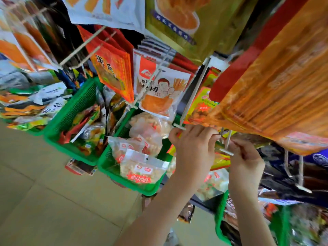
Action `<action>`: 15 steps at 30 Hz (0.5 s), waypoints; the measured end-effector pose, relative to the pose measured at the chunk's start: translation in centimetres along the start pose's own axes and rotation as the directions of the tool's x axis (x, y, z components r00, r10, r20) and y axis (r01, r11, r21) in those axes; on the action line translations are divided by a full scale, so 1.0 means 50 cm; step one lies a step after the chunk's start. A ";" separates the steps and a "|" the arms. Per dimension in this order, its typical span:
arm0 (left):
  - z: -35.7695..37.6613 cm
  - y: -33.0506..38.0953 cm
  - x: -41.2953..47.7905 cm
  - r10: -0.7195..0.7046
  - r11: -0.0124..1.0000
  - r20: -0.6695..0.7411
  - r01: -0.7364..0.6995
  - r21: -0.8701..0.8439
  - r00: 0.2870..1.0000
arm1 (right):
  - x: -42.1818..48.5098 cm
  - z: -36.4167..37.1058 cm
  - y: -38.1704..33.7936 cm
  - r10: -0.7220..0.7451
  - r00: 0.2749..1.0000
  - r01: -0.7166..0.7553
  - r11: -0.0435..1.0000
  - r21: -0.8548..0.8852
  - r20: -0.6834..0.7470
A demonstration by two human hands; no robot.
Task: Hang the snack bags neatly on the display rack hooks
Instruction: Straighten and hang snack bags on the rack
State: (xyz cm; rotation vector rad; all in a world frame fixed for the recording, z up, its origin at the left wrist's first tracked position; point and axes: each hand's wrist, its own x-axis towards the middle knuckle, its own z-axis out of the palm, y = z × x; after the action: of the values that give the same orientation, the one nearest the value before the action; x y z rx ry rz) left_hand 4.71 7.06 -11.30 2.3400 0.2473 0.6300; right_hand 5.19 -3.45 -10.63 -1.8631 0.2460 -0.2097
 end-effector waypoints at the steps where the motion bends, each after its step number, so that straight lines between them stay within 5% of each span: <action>1: 0.002 -0.001 0.002 -0.005 1.000 -0.005 0.005 -0.002 1.000 | 0.006 0.000 0.000 0.001 0.999 -0.001 1.000 -0.004 0.035; 15: 0.030 -0.012 0.003 -0.016 0.998 0.013 0.015 0.063 1.000 | 0.015 -0.001 0.004 -0.035 0.994 0.036 0.999 -0.005 0.100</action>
State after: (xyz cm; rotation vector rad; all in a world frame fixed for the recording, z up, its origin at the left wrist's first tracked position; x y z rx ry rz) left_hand 5.58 6.71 -12.61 2.3996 0.2831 0.6067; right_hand 5.87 -3.76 -10.79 -1.8795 0.1449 -0.1394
